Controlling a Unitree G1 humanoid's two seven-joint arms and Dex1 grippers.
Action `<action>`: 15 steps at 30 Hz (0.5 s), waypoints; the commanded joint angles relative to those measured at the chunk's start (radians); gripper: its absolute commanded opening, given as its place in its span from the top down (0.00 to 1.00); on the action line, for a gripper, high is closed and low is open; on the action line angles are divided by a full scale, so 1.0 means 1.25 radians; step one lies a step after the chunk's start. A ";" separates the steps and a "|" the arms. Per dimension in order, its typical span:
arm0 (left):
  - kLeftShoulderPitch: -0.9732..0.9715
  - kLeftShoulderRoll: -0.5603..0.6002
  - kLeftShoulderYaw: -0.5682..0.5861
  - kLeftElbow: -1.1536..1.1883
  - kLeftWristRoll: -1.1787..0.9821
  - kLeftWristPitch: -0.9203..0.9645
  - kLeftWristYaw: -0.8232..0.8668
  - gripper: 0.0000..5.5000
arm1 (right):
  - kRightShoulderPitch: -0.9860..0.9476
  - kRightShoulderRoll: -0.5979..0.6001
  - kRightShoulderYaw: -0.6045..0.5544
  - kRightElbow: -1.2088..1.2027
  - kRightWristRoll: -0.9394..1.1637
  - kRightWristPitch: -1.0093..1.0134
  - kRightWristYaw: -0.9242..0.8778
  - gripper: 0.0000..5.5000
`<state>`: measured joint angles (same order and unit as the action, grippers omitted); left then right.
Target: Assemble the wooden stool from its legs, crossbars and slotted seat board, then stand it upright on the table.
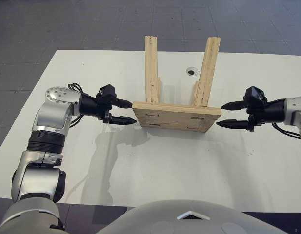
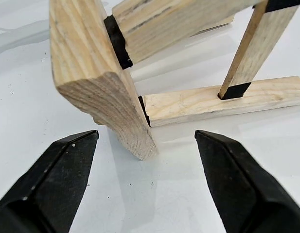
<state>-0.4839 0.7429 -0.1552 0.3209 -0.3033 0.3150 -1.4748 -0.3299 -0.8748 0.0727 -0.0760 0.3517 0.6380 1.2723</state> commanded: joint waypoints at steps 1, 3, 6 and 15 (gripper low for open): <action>-0.028 -0.027 -0.005 0.015 0.006 0.001 0.009 0.39 | 0.009 -0.020 0.000 -0.021 0.015 0.003 0.014 0.34; -0.037 -0.046 -0.010 0.030 0.013 -0.003 0.018 0.39 | 0.004 -0.015 0.001 -0.027 0.023 0.010 0.014 0.34; -0.052 -0.070 -0.017 0.060 0.026 -0.014 0.023 0.39 | -0.016 0.011 0.021 -0.017 0.017 0.012 0.001 0.34; -0.083 -0.093 -0.039 0.137 0.053 -0.040 -0.012 0.54 | -0.061 0.068 0.100 0.051 -0.013 -0.021 -0.004 0.56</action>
<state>-0.5558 0.6328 -0.1992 0.4790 -0.2487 0.2753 -1.4732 -0.3811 -0.7886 0.1882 -0.0193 0.3471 0.6265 1.2634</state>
